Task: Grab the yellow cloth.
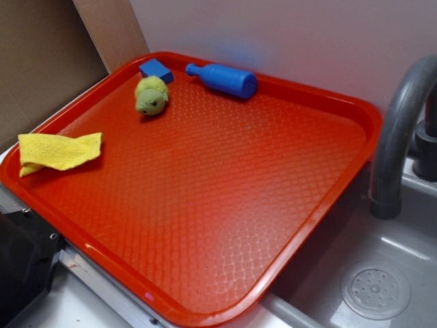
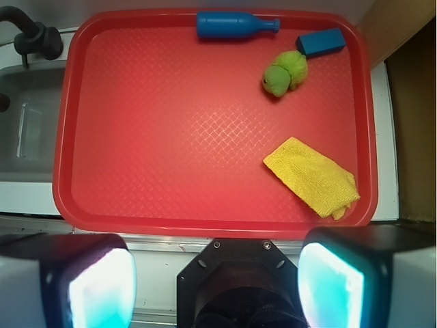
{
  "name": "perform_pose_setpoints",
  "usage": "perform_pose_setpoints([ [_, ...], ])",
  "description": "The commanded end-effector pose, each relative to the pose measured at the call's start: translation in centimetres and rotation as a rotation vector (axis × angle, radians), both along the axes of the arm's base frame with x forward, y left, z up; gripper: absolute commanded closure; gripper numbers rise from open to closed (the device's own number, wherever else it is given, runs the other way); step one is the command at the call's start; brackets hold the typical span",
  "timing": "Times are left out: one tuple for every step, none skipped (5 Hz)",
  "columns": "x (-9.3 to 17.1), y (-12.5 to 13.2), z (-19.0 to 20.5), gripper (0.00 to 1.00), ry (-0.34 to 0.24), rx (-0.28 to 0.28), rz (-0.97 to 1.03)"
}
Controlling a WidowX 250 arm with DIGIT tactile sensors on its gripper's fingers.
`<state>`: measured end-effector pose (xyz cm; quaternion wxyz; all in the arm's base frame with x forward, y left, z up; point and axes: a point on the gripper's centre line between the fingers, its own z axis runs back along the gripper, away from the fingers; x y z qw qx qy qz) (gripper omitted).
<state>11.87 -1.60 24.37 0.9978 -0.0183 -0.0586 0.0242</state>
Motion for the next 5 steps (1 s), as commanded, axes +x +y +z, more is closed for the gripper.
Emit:
perform_pose_setpoints([
  [0.0, 0.0, 0.0, 0.00, 0.000, 0.000, 0.000],
  [1.7, 4.3, -5.0, 0.00, 0.086, 0.012, -0.166],
  [1.7, 6.9, -7.6, 0.00, 0.090, -0.029, -0.245],
  [1.1, 10.3, -11.7, 0.00, 0.134, -0.028, -0.317],
  [1.0, 12.6, -16.4, 0.00, 0.119, 0.051, -0.353],
])
